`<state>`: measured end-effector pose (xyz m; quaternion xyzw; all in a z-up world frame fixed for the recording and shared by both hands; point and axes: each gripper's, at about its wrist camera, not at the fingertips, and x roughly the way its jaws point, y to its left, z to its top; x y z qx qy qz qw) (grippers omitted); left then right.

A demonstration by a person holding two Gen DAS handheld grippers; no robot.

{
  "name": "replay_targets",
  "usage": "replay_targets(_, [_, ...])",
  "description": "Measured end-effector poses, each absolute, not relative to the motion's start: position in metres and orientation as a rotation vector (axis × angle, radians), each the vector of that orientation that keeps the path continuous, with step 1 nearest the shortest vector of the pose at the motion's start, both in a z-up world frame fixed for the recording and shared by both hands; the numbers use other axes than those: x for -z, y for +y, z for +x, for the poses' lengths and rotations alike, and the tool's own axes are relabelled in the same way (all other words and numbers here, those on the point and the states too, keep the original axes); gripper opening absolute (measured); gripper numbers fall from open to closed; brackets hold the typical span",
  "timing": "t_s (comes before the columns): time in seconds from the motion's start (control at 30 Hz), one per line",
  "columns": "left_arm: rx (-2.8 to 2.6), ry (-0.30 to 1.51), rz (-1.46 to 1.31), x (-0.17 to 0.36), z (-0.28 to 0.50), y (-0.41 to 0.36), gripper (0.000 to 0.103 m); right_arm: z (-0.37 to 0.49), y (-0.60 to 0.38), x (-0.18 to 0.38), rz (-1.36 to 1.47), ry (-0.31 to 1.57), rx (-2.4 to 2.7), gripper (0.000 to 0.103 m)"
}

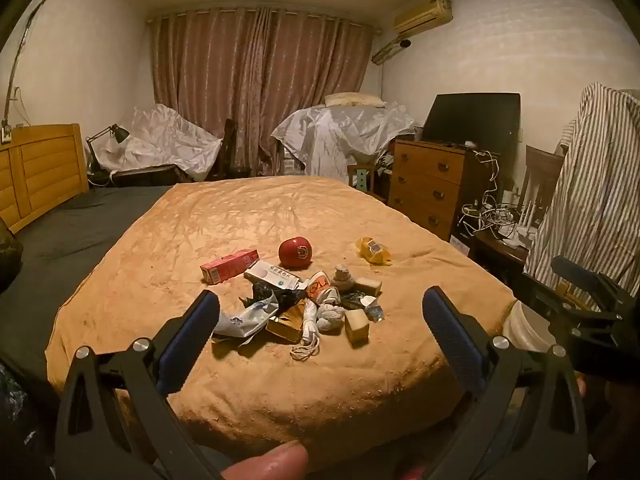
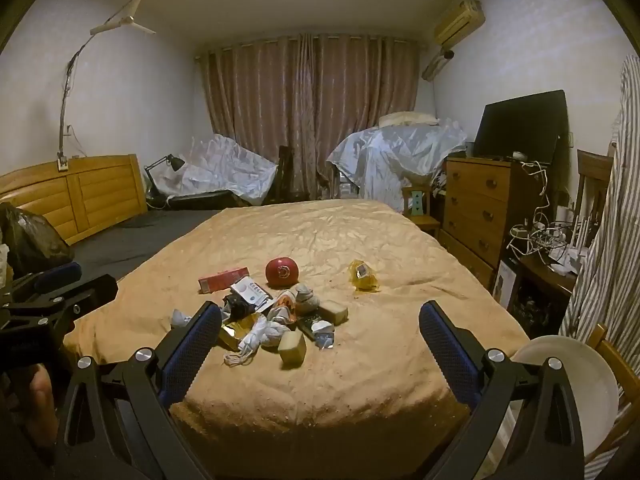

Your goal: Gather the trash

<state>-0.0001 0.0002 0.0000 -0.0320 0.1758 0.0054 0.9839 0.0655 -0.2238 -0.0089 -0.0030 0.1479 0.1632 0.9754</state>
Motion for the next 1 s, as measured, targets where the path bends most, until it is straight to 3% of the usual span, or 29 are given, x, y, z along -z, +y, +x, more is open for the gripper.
replay_targets(1.0, [-0.004,0.368,-0.057,0.0095,0.0041,-0.0015,0.098,0.0634,-0.2248,0.0076,-0.008,0.289,-0.328,0.099])
